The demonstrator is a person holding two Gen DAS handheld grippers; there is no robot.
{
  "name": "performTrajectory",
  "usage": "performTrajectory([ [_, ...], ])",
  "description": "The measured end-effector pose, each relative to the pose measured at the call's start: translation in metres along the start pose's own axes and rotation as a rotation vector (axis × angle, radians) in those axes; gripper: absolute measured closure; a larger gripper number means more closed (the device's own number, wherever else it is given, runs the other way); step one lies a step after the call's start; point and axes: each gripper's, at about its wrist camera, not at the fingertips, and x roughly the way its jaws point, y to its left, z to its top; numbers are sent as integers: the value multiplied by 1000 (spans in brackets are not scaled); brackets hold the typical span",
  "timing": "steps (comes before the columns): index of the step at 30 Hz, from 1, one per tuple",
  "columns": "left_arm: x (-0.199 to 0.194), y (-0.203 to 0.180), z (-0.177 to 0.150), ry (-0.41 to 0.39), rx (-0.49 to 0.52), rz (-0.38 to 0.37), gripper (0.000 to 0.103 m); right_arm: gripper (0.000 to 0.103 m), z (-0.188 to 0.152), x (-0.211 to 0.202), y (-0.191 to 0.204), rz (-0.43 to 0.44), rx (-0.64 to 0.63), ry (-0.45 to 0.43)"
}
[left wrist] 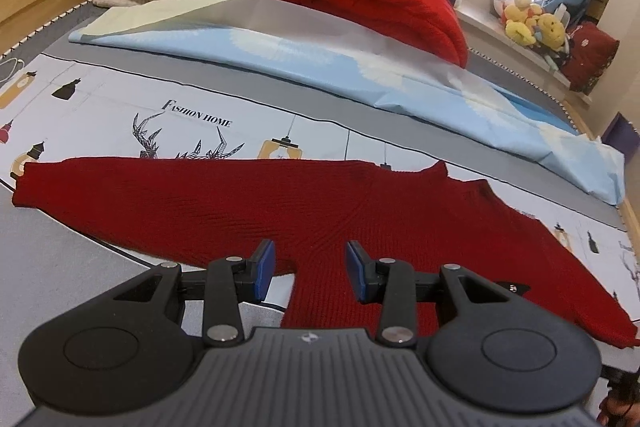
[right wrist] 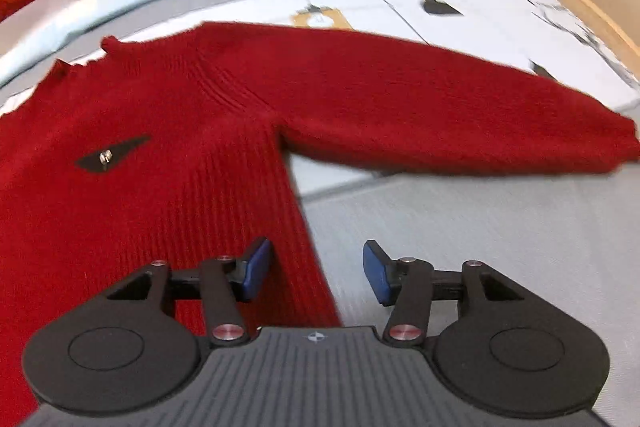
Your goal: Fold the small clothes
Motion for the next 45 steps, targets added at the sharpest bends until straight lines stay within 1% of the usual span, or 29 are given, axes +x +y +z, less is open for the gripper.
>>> performTrajectory([
  [3, -7, 4, 2, -9, 3, -17, 60, 50, -19, -22, -8, 2, 24, 24],
  [6, -14, 8, 4, -16, 10, -32, 60, 50, -48, -45, -16, 26, 28, 51],
  [9, -20, 14, 6, -24, 5, -47, 60, 50, -77, -65, -26, 31, 55, 53],
  [10, -22, 17, 6, -25, 2, -50, 60, 50, -88, -71, -30, 20, 67, 62],
  [14, -26, 24, 7, -28, -12, -59, 60, 50, -119, -82, -42, -26, 102, 88],
  [16, -28, 26, 6, -25, -10, -62, 60, 50, -131, -84, -47, -25, 112, 105],
  [20, -30, 30, 3, -22, -1, -61, 60, 51, -144, -90, -46, -21, 106, 91],
  [22, -32, 31, 1, -20, 3, -64, 60, 74, -147, -95, -44, -9, 97, 88],
  [23, -32, 31, 1, -20, 6, -64, 60, 90, -147, -98, -44, -6, 86, 83],
  [25, -34, 32, 0, -23, 13, -65, 60, 93, -148, -103, -44, -4, 70, 73],
  [27, -35, 34, -1, -25, 15, -64, 60, 94, -149, -105, -44, -36, 45, 85],
  [29, -36, 34, -3, -23, 18, -66, 60, 94, -149, -105, -43, -54, 29, 95],
  [31, -37, 34, -5, -21, 23, -69, 60, 90, -145, -108, -38, -96, 7, 97],
  [32, -36, 34, -5, -21, 26, -71, 59, 80, -144, -111, -36, -126, 13, 83],
  [33, -37, 33, -6, -21, 32, -73, 58, 75, -143, -117, -36, -138, 35, 48],
  [36, -38, 33, -6, -25, 47, -80, 57, 68, -144, -130, -35, -69, 88, -33],
  [37, -38, 34, -6, -25, 50, -83, 57, 67, -147, -131, -34, -53, 84, -42],
  [38, -39, 34, -7, -25, 50, -85, 57, 66, -150, -128, -32, -40, 70, -27],
  [39, -39, 35, -7, -24, 48, -87, 57, 64, -153, -123, -32, -41, 55, 8],
  [40, -40, 37, -7, -24, 46, -87, 57, 64, -157, -115, -32, -61, 32, 73],
  [41, -40, 37, -7, -23, 45, -87, 56, 64, -159, -110, -29, -87, 1, 112],
  [43, -40, 39, -7, -22, 40, -86, 55, 65, -155, -116, -17, -117, -43, 76],
  [45, -40, 40, -6, -25, 41, -83, 54, 64, -146, -129, -6, -105, -59, 17],
])
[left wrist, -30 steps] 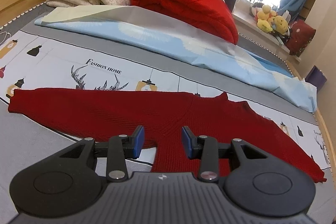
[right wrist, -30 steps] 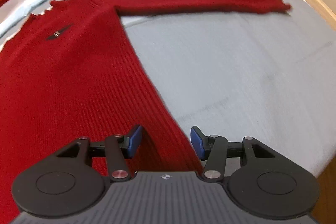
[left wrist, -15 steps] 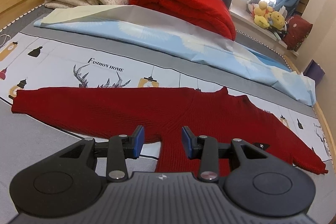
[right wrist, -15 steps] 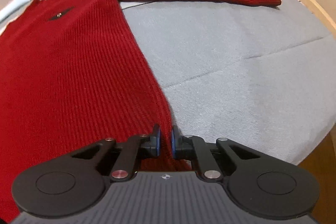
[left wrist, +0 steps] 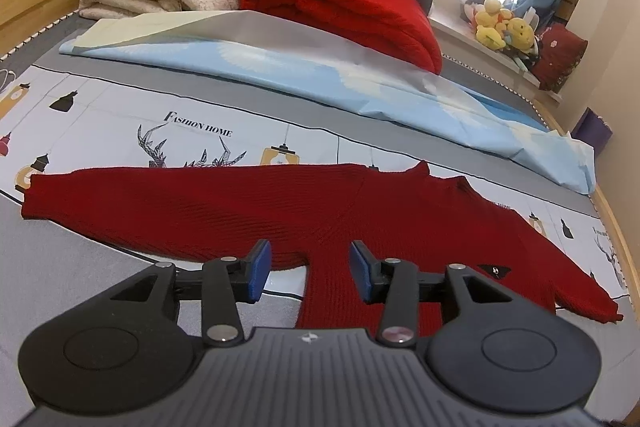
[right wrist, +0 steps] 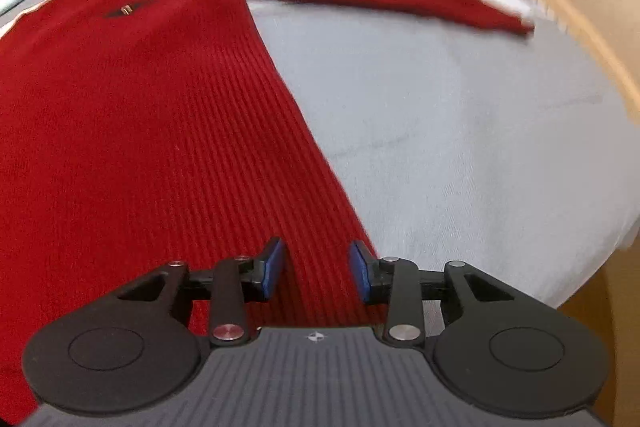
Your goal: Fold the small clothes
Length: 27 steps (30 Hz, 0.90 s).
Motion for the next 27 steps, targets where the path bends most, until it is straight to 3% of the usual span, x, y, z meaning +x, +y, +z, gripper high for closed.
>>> performTrajectory([
  [7, 10, -9, 2, 10, 9, 16, 52, 59, 52, -46, 55, 115, -59, -224],
  [13, 21, -23, 0, 13, 30, 33, 52, 55, 96, -68, 109, 270, -119, -336],
  [18, 35, -34, -1, 15, 44, 66, 52, 51, 132, -79, 140, 341, -143, -411],
  [24, 51, -52, -2, -3, 121, 126, 52, 46, 154, -53, 166, 384, -139, -453],
  [27, 60, -61, -5, -10, 160, 149, 54, 47, 145, -29, 188, 389, -154, -366],
])
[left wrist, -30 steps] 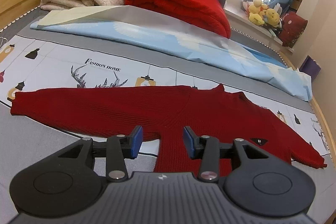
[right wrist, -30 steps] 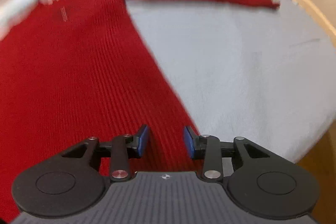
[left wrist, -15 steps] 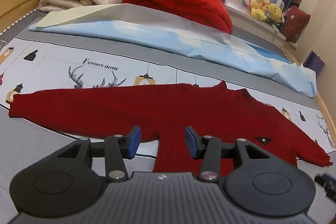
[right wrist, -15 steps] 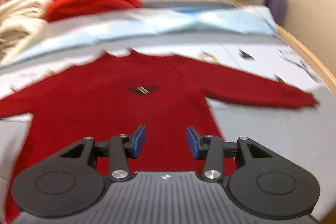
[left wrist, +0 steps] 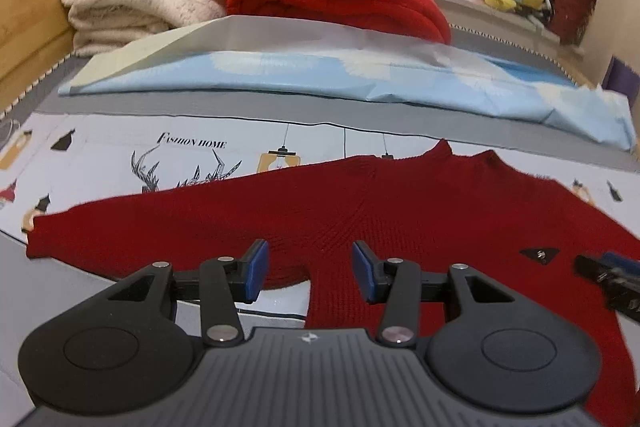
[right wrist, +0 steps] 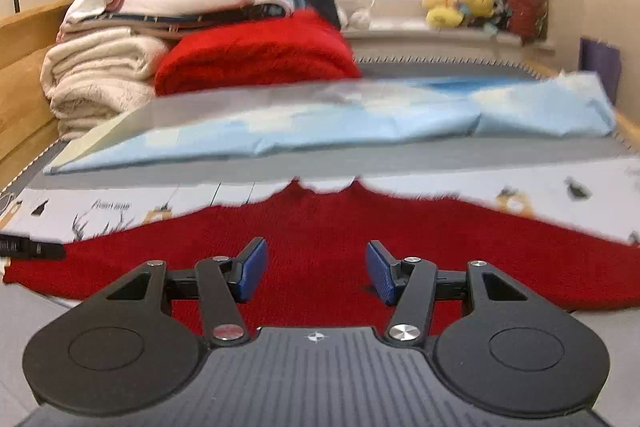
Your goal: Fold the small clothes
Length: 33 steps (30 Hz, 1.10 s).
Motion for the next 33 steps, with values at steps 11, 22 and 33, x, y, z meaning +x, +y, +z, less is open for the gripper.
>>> performTrajectory([
  [11, 32, 6, 21, -28, -103, 15, 66, 48, 19, 10, -15, 30, 36, 10],
  [22, 86, 52, 4, 56, -309, 99, 75, 60, 5, 11, -70, 14, 122, 43],
  [33, 105, 148, -14, 46, -599, 155, 70, 60, -8, 31, -88, -4, 125, 105],
])
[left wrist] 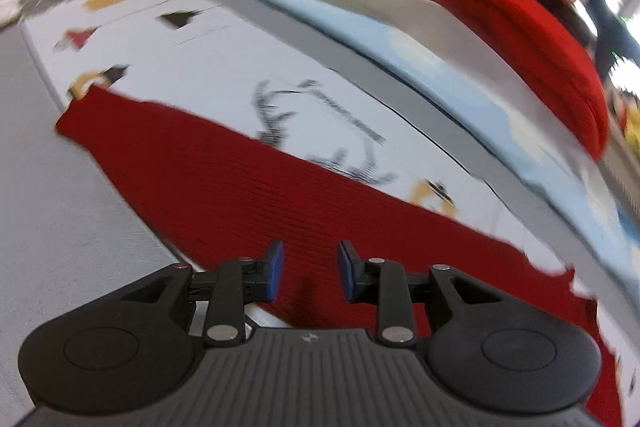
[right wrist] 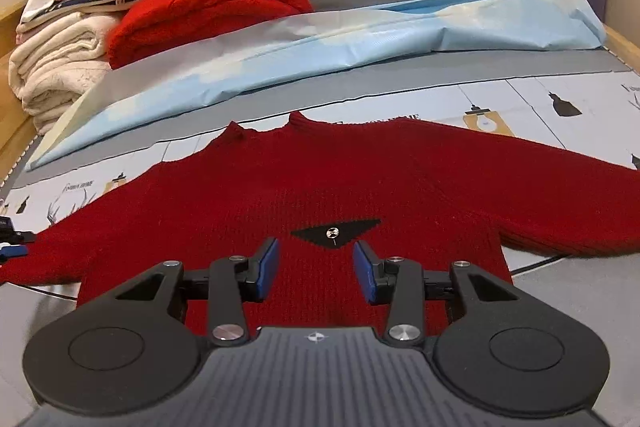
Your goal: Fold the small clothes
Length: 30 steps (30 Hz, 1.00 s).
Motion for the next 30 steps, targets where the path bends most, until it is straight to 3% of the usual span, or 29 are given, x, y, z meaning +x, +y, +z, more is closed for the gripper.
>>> performTrajectory([
  [6, 26, 48, 12, 21, -85, 64, 70, 60, 10, 7, 5, -6, -16, -20],
  [11, 32, 78, 26, 26, -169, 89, 63, 60, 19, 17, 10, -9, -15, -27],
  [20, 40, 102, 32, 58, -244, 182, 62, 60, 18, 31, 29, -6, -88, -43],
  [23, 42, 111, 32, 59, -300, 160, 62, 60, 18, 33, 30, -52, -109, -50],
  [25, 40, 108, 34, 52, -285, 153, 63, 60, 17, 36, 27, -66, -100, -38],
  [26, 40, 107, 33, 46, -277, 147, 76, 60, 18, 37, 24, -67, -90, -32],
  [27, 40, 105, 33, 40, -266, 147, 82, 60, 17, 38, 23, -70, -82, -25],
  [30, 39, 95, 31, 17, -208, 185, 91, 61, 17, 38, 20, -67, -81, -12],
])
